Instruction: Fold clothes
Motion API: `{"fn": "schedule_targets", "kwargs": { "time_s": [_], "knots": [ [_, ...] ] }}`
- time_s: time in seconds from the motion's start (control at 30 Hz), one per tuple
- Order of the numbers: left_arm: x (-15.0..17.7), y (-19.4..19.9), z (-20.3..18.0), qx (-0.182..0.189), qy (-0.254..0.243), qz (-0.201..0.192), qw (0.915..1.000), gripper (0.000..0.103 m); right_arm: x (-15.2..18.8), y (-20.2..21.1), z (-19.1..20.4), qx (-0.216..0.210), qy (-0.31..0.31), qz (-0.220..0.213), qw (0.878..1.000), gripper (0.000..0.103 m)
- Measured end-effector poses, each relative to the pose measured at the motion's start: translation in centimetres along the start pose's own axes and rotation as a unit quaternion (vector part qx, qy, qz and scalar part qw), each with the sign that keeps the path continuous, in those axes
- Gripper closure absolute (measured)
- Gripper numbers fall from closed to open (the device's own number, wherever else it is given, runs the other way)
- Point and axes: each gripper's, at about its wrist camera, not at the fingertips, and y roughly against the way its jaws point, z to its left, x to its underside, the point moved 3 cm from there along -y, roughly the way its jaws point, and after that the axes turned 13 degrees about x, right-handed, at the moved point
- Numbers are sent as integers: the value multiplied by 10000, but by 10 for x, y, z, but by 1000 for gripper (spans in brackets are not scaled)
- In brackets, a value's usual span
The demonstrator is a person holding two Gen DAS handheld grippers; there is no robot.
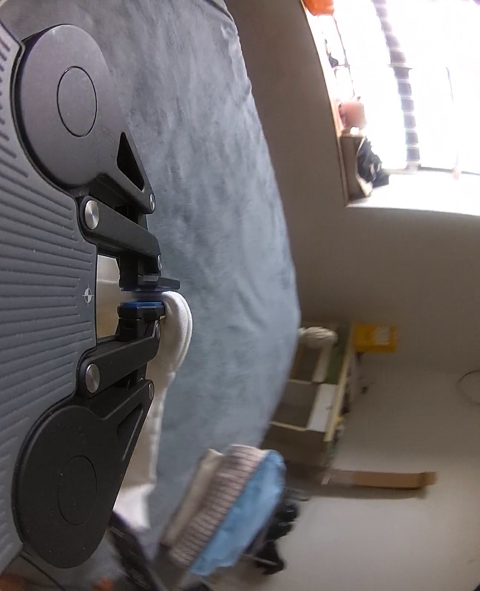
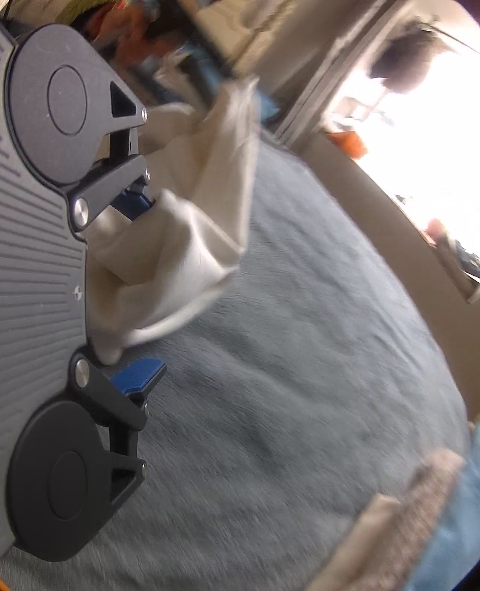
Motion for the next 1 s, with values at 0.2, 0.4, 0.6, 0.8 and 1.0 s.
{"fn": "schedule_targets", "kwargs": {
  "time_s": [0.2,0.4,0.6,0.8,1.0],
  "knots": [
    [-3,40,-5,-240,402,-422,9980,100,11,-17,23,52,373,-27,9993,77],
    [-4,91,-11,-436,484,-711,9953,100,-2,32,65,197,1107,-1007,9885,87],
    [-9,136,-18,-643,409,-1057,9915,100,-20,97,110,-23,1613,-1986,9667,90],
    [-32,169,-28,-719,240,-1626,9838,100,-42,152,147,-291,1963,-2700,9422,91],
    [-56,202,-38,-789,69,-2194,9724,100,-59,207,179,-550,2165,-3345,9155,91]
  ]
}}
